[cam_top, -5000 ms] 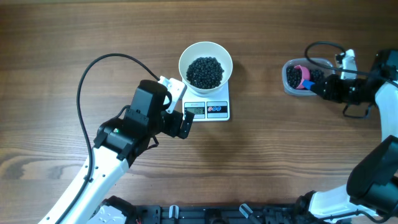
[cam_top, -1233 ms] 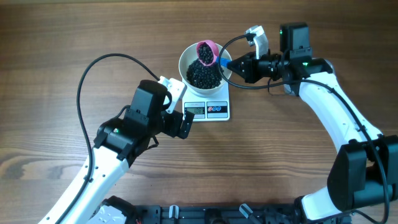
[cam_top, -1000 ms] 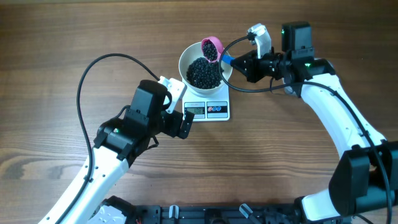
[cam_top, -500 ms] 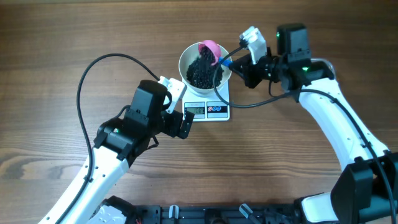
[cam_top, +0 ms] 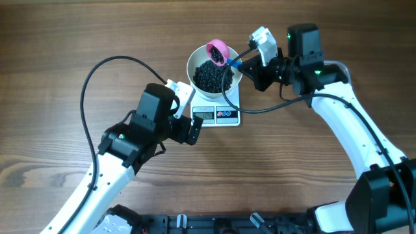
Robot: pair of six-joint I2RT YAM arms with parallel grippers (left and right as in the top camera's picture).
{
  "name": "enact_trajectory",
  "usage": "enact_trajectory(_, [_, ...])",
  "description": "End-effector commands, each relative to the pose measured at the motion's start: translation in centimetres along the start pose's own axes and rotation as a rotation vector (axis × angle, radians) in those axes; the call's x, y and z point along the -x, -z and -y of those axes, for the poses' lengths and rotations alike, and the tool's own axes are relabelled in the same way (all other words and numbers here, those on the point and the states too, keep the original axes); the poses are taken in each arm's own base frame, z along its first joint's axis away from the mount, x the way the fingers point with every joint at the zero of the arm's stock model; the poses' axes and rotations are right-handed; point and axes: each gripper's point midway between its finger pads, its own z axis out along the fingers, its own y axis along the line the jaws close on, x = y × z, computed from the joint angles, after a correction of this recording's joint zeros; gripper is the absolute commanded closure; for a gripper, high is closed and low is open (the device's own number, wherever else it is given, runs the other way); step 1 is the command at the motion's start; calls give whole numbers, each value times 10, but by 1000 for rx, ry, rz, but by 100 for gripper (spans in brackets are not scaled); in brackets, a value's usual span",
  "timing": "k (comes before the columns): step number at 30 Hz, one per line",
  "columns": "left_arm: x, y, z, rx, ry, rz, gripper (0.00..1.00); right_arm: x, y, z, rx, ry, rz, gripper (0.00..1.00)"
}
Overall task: Scoop item into bowl and weigh 150g on scale
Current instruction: 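Tip the scoop to pour beans into the white bowl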
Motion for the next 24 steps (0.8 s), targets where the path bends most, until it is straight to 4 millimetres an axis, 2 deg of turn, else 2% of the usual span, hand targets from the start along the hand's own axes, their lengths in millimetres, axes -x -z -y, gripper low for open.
enact_trajectory(1, [2, 3, 3, -15, -20, 13, 0, 14, 10, -6, 1, 27, 43, 96])
enact_trajectory(5, [2, 3, 3, -15, -20, 13, 0, 10, 11, 13, -112, 55, 13, 96])
enact_trajectory(8, [2, 3, 3, -15, -20, 13, 0, 8, 11, 15, -120, 67, 6, 96])
enact_trajectory(13, [2, 3, 3, -15, -20, 13, 0, 18, 11, -18, 71, -28, 61, 96])
enact_trajectory(15, [2, 3, 3, -15, -20, 13, 0, 15, 10, -20, 79, -29, 50, 96])
enact_trajectory(19, [2, 3, 3, -15, -20, 13, 0, -2, 11, 12, -110, -5, -31, 96])
enact_trajectory(21, [2, 3, 3, -15, -20, 13, 0, 0, 10, 3, -55, -12, -18, 96])
enact_trajectory(24, [2, 3, 3, -15, -20, 13, 0, 12, 11, -27, 123, -20, 41, 96])
